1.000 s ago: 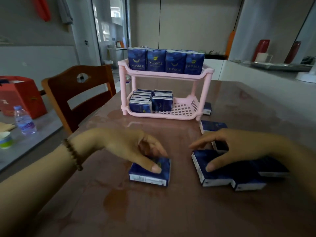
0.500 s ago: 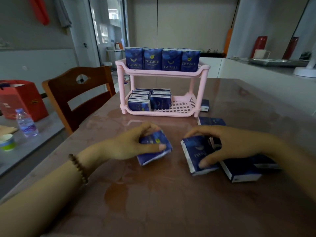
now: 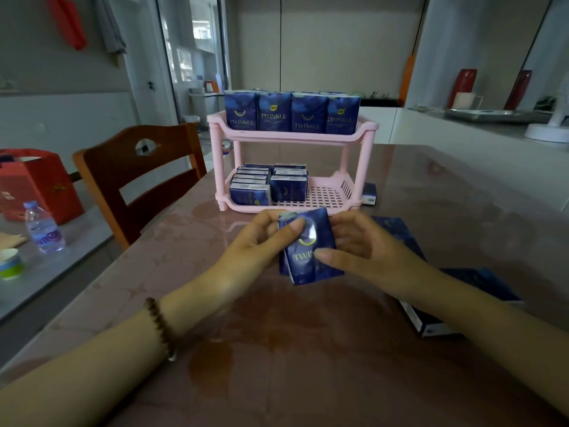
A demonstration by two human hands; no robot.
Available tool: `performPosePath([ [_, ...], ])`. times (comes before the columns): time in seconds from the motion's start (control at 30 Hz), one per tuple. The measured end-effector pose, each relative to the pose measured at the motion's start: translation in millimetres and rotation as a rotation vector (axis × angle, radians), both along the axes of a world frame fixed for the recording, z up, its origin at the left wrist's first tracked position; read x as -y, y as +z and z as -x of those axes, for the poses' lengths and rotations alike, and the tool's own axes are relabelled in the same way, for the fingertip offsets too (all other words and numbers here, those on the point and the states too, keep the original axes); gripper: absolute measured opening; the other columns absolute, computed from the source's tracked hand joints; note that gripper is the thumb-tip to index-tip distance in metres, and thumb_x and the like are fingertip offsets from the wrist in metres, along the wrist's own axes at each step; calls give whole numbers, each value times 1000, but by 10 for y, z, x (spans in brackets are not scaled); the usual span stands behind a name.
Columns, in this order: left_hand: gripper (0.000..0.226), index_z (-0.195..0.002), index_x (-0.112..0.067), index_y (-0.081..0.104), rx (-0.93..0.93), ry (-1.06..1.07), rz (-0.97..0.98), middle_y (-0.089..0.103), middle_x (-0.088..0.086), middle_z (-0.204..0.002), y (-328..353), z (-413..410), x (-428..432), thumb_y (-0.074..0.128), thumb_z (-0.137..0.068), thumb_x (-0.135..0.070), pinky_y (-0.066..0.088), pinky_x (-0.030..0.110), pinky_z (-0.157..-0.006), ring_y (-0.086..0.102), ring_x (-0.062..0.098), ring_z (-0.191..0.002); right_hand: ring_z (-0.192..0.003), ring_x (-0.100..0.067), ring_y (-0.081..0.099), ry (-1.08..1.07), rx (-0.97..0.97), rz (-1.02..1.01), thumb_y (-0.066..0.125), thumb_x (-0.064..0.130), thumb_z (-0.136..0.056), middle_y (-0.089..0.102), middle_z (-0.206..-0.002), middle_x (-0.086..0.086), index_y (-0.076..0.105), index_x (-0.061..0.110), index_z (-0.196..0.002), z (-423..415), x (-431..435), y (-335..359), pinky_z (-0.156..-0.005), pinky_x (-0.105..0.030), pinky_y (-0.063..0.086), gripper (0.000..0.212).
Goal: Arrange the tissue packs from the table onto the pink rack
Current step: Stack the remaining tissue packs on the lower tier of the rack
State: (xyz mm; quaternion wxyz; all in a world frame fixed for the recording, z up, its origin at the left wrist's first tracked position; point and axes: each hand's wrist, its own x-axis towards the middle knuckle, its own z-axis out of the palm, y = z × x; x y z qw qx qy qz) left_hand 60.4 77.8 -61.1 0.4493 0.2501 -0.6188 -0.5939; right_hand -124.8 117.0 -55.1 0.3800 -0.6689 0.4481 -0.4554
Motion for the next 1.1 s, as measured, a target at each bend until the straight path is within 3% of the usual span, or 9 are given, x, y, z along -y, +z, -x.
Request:
performPosePath([
  [0.07, 35, -112, -3, 51, -50, -9, 38, 72, -2, -95, 41, -26, 25, 63, -82, -16, 54, 20, -70, 69, 11, -87, -106, -7, 63, 43, -11, -15, 74, 46, -56, 66, -115, 8, 52, 34, -113, -18, -9, 4, -91, -33, 52, 62],
  [0.17, 34, -100, -9, 47, 2, 7, 155, 73, -5, -94, 60, -98, 86, 72, -77, -13, 55, 21, -74, 68, 11, -91, -103, -4, 64, 8, -23, 113, 71, 38, -64, 68, -107, 15, 53, 35, -111, -9, -35, 66, -88, -22, 52, 49],
  [0.33, 53, -113, -18, 54, 441, 54, 443, 70, -10, -103, 6, -239, 197, 78, -70, -38, 47, 30, -97, 63, 7, -102, -102, -1, 58, -100, -332, 232, 66, 49, -69, 61, -109, 22, 53, 39, -115, 80, -27, 56, -84, -20, 51, 49],
  [0.47, 42, -116, -20, 59, 610, -66, 445, 68, -12, -110, -58, -272, 254, 74, -77, -24, 48, 12, -85, 62, 0, -103, -103, 5, 57, -20, -526, 110, 68, 47, -71, 60, -112, 24, 46, 48, -114, 98, 2, -12, -85, -15, 49, 48],
  [0.6, 41, -121, -21, 57, 600, -117, 400, 67, -8, -117, -77, -271, 284, 68, -81, -16, 47, 10, -82, 62, 3, -106, -99, 8, 59, -20, -441, 88, 71, 43, -68, 61, -106, 25, 48, 46, -108, 106, 3, -17, -81, -9, 48, 47],
  [0.7, 44, -123, -21, 56, 575, -127, 435, 65, -9, -118, -69, -248, 257, 66, -80, -23, 47, 10, -84, 60, 2, -108, -93, 5, 62, -35, -424, 82, 75, 36, -69, 65, -103, 19, 52, 41, -107, 120, 30, -10, -81, -14, 51, 45],
  [0.9, 43, -123, -32, 50, 539, 99, 563, 60, -18, -115, 199, -275, 542, 54, -83, -45, 46, 11, -86, 58, -7, -101, -91, -4, 66, -116, -313, 157, 71, 39, -63, 68, -105, 8, 54, 27, -108, 169, 371, 309, -80, -18, 54, 50],
  [0.97, 52, -132, -31, 44, 666, 246, 633, 53, -18, -122, 288, -321, 725, 48, -84, -49, 42, 13, -92, 53, -7, -106, -92, -9, 65, -180, -358, 186, 72, 40, -65, 67, -106, 2, 51, 26, -112, 227, 587, 384, -78, -23, 55, 53],
  [1.1, 69, -147, -22, 23, 1030, 496, 870, 29, 1, -153, 152, -386, 1112, 43, -90, -55, 20, 31, -115, 26, 19, -141, -93, -15, 62, -272, -428, 171, 75, 33, -73, 64, -104, -3, 47, 24, -115, 277, 1024, 314, -74, -19, 52, 51],
])
